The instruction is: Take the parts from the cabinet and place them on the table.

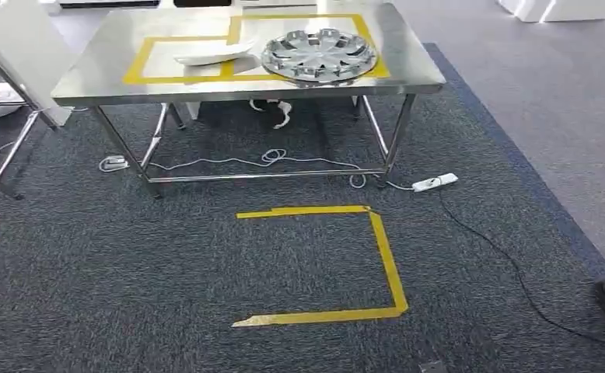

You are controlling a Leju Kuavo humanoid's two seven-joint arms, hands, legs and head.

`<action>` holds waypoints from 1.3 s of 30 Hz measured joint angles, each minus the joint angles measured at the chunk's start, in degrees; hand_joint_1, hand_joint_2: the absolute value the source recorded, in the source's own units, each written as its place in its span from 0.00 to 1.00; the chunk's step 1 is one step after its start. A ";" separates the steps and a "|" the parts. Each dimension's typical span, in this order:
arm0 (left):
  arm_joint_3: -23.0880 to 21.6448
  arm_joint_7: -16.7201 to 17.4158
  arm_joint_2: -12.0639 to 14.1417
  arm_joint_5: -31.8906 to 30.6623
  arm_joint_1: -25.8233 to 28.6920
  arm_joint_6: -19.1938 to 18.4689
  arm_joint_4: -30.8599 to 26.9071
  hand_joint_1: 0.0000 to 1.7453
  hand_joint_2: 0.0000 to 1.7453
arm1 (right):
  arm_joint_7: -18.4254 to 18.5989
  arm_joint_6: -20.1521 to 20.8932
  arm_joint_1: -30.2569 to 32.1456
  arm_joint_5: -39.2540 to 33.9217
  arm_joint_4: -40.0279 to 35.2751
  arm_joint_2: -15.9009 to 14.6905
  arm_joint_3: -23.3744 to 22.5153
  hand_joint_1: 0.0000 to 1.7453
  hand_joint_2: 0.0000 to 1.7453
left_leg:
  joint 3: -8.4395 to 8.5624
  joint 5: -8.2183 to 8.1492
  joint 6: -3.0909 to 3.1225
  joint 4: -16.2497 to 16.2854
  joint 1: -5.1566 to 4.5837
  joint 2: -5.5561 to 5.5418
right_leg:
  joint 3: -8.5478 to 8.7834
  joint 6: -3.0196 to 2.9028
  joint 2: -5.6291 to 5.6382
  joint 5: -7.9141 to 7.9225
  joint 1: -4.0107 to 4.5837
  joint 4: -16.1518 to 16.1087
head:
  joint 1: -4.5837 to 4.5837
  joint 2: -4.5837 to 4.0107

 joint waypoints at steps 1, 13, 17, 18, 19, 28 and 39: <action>0.00 0.09 0.00 -0.02 0.18 0.02 0.00 0.00 0.00 | 0.21 0.19 0.04 -0.10 -0.09 -0.02 -0.09 0.00 0.00 | -0.69 -3.72 -0.42 2.94 0.26 -0.01 | -0.55 -0.29 -0.05 0.59 0.00 0.01 | -0.24 0.00; -0.09 0.87 0.24 0.24 0.75 -0.07 -0.74 0.00 0.00 | 0.04 1.79 -0.12 -0.92 -0.28 -0.02 -1.57 0.00 0.00 | 10.35 -6.31 -0.42 -2.34 1.36 -0.28 | -6.64 -0.23 0.01 3.94 -0.08 2.77 | -0.09 0.00; -0.35 0.90 0.28 0.44 1.07 -0.07 -1.03 0.00 0.00 | 0.02 1.92 -0.14 -0.92 -0.26 -0.02 -1.68 0.00 0.00 | 10.05 -6.11 0.65 -2.29 0.79 -0.22 | -7.09 0.45 -0.02 4.57 -0.46 2.30 | -0.15 0.00; -0.37 0.90 0.28 0.57 1.06 -0.07 -1.16 0.00 0.00 | 0.02 1.94 -0.20 -0.92 -0.26 -0.02 -1.73 0.00 0.00 | 9.94 -5.97 0.87 -2.29 0.69 -0.16 | -7.13 1.04 0.00 4.77 -0.59 2.20 | -0.17 0.00; -0.39 0.92 0.28 0.59 1.05 -0.07 -1.22 0.00 0.00 | 0.02 1.94 -0.21 -0.92 -0.26 -0.02 -1.83 0.00 0.00 | 9.83 -5.90 0.97 -2.23 0.61 -0.16 | -7.21 1.59 0.03 5.14 -0.66 2.17 | -0.13 0.00; -0.65 1.31 0.39 0.74 1.11 -0.07 -1.42 0.00 0.00 | 0.28 1.57 -0.20 0.33 -0.26 -0.02 -2.45 0.00 0.00 | 8.79 -5.29 1.45 -1.99 0.31 -0.14 | -7.55 2.66 0.05 5.88 -0.98 2.19 | -0.17 0.00; -1.57 2.36 0.79 1.03 1.56 -0.02 -2.14 0.00 0.00 | 0.74 -0.26 -0.18 3.50 -0.24 0.20 -2.40 0.00 0.00 | 7.41 -2.94 2.78 -3.39 0.75 -1.51 | -15.24 3.99 0.45 -3.74 -1.31 20.16 | -0.11 0.00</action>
